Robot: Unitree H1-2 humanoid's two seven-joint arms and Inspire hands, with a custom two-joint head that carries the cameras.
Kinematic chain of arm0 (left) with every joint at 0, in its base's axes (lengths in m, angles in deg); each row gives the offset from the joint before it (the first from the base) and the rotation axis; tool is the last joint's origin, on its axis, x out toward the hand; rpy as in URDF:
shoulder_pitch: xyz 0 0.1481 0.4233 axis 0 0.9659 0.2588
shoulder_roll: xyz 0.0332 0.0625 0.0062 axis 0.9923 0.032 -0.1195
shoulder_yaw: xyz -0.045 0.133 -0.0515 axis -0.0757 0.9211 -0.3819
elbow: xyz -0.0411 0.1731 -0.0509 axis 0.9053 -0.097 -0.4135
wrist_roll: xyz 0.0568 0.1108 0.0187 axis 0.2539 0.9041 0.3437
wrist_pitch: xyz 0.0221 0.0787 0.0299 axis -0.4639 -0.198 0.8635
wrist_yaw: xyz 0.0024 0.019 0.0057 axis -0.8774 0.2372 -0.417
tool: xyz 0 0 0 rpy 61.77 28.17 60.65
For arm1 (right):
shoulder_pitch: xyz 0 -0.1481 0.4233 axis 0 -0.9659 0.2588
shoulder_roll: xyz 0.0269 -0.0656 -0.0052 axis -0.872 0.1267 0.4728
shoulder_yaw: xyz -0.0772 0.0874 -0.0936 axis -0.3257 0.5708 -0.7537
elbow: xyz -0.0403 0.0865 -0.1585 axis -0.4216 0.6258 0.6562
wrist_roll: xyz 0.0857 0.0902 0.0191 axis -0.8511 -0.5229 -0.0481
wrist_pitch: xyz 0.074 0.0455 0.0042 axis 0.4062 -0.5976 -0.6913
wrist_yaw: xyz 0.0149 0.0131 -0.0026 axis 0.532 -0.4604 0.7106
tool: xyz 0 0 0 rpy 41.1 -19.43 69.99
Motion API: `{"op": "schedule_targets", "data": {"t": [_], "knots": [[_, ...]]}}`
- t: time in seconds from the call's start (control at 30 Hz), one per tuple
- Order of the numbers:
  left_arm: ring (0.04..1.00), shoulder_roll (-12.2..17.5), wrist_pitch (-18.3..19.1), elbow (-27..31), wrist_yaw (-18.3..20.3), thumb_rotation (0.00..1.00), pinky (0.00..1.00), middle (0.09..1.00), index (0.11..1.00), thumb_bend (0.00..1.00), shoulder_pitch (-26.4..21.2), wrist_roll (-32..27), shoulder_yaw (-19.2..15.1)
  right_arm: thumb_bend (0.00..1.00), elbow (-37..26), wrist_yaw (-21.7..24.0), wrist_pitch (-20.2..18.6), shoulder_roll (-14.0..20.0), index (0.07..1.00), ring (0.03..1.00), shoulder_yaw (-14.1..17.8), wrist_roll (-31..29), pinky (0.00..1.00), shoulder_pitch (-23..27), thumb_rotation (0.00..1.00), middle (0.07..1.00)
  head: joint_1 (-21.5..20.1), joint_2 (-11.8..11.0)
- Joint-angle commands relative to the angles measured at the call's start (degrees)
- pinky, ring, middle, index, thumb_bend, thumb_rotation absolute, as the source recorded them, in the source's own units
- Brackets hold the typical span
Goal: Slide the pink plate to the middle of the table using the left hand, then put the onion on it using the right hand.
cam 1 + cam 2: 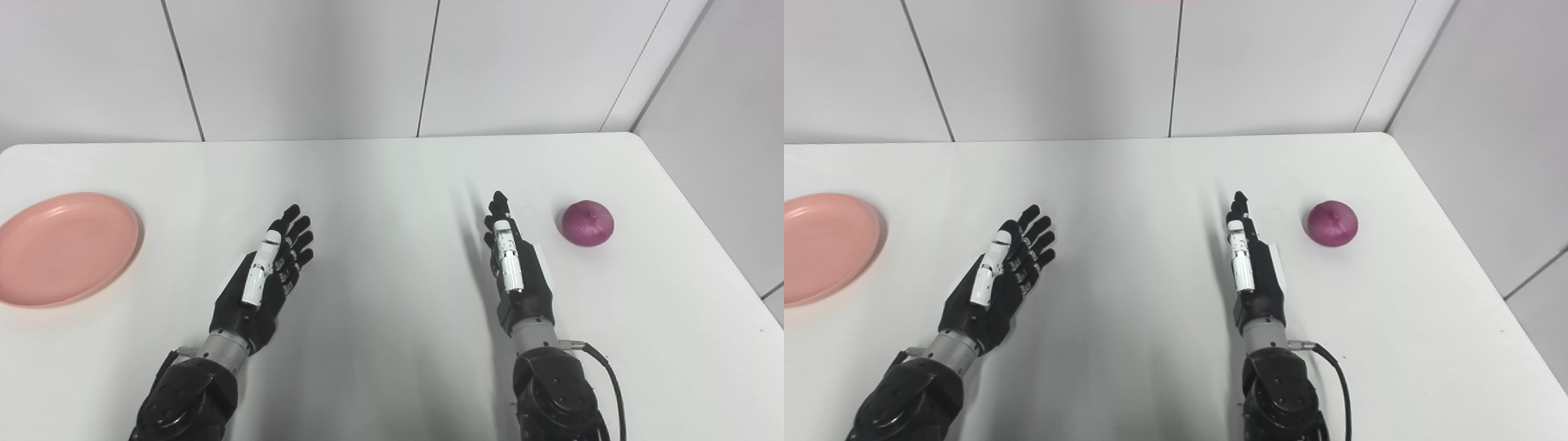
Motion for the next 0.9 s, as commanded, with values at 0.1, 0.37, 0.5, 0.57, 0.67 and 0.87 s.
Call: {"op": "schedule_targets", "data": {"t": [0.1, 0.37, 0.5, 0.57, 0.67, 0.87], "knots": [[1.0, -0.7, -2.0, 1.8, 0.2, 1.0, 1.0, 1.0, 1.0, 0.48, -1.2, 0.1, 0.0, 0.23, -1.8, 0.3, 1.0, -0.1, 1.0, 1.0, -0.1, -0.1, 1.0, 1.5, 1.0, 1.0, 0.0, -0.1], [1.0, -0.7, -2.3, 1.5, 0.3, 1.0, 1.0, 1.0, 1.0, 0.48, -1.2, 0.3, 0.0, 0.23, -1.5, 0.1, 1.6, -0.3, 1.0, 1.0, -0.2, 0.1, 1.0, 1.6, 1.0, 1.0, -0.3, -0.2], [1.0, -0.5, -2.2, 1.4, 0.5, 1.0, 1.0, 1.0, 1.0, 0.48, -1.3, 0.1, -0.1, 0.22, -1.7, -0.1, 0.8, -0.7, 1.0, 1.0, 0.3, -0.5, 1.0, 1.8, 1.0, 1.0, -0.4, -0.2], [1.0, -0.6, -1.9, 1.6, 0.4, 1.0, 1.0, 1.0, 1.0, 0.48, -1.2, 0.1, -0.2, 0.22, -1.8, -0.2, 0.8, -0.8, 1.0, 1.0, 0.4, -0.4, 1.0, 1.8, 1.0, 1.0, -0.4, -0.2], [1.0, -0.6, -1.8, 1.7, 0.3, 1.0, 1.0, 1.0, 1.0, 0.48, -1.2, 0.2, -0.2, 0.21, -1.7, -0.3, 1.3, -0.8, 1.0, 1.0, 0.5, -0.4, 1.0, 1.7, 1.0, 1.0, -0.4, -0.1], [1.0, -0.7, -1.7, 1.6, 0.3, 1.0, 1.0, 1.0, 1.0, 0.48, -1.3, 0.1, -0.3, 0.22, -2.0, -0.3, 0.9, -0.7, 1.0, 1.0, 0.4, -0.3, 1.0, 1.7, 1.0, 1.0, -0.3, -0.1]]}}
